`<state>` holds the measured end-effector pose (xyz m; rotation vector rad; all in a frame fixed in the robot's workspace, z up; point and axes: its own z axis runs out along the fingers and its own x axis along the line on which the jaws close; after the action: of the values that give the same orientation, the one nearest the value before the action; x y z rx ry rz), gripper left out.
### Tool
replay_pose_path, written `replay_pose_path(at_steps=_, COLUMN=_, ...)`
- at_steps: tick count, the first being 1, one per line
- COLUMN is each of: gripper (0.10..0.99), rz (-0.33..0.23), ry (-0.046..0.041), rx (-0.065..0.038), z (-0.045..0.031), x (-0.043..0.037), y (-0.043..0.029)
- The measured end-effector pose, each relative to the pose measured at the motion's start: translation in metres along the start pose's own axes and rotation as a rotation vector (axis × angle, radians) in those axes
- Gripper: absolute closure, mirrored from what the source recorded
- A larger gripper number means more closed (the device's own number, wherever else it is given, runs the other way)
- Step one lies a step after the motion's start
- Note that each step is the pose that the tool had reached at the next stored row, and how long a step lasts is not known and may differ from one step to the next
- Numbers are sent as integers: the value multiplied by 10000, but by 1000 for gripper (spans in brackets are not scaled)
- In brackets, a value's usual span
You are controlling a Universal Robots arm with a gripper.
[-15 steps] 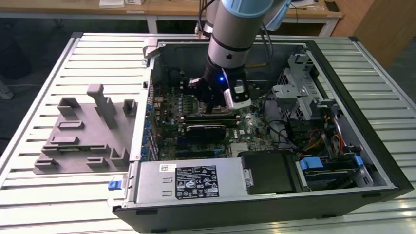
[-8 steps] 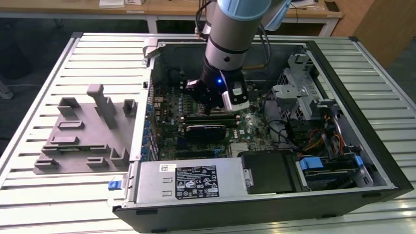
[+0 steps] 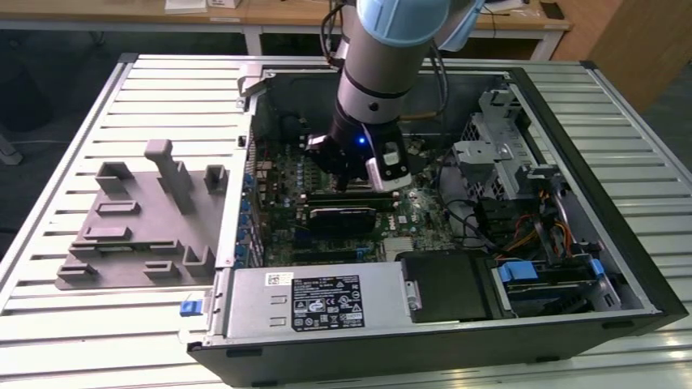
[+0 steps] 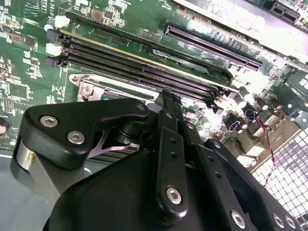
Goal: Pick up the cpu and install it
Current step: 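Install the second cpu locking lever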
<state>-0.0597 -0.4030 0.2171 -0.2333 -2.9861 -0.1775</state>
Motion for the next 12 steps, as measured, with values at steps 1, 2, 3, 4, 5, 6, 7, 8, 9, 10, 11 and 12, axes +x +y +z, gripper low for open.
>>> replay_pose_path(at_steps=1, gripper=980, rz=-17, ry=11, rx=-69, z=3, x=1, y=-10)
replay_pose_path(at_steps=2, gripper=980, rz=-31, ry=19, rx=-128, z=6, x=2, y=-19)
replay_pose_path(at_steps=3, gripper=980, rz=-43, ry=24, rx=-174, z=8, x=4, y=-29)
replay_pose_path(at_steps=4, gripper=980, rz=-54, ry=31, rx=-227, z=10, x=4, y=-40)
replay_pose_path(at_steps=5, gripper=980, rz=-64, ry=35, rx=-274, z=13, x=4, y=-52)
replay_pose_path(at_steps=6, gripper=980, rz=-72, ry=39, rx=-313, z=15, x=3, y=-65)
replay_pose_path(at_steps=7, gripper=980, rz=-79, ry=41, rx=-351, z=19, x=3, y=-78)
replay_pose_path(at_steps=8, gripper=980, rz=-87, ry=43, rx=-398, z=22, x=3, y=-90)
replay_pose_path(at_steps=9, gripper=980, rz=-96, ry=45, rx=-452, z=27, x=4, y=-100)
replay_pose_path(at_steps=10, gripper=980, rz=-104, ry=47, rx=-508, z=32, x=8, y=-108)
replay_pose_path(at_steps=11, gripper=980, rz=-113, ry=45, rx=-558, z=39, x=15, y=-113)
replay_pose_path(at_steps=12, gripper=980, rz=-120, ry=44, rx=-593, z=44, x=23, y=-116)
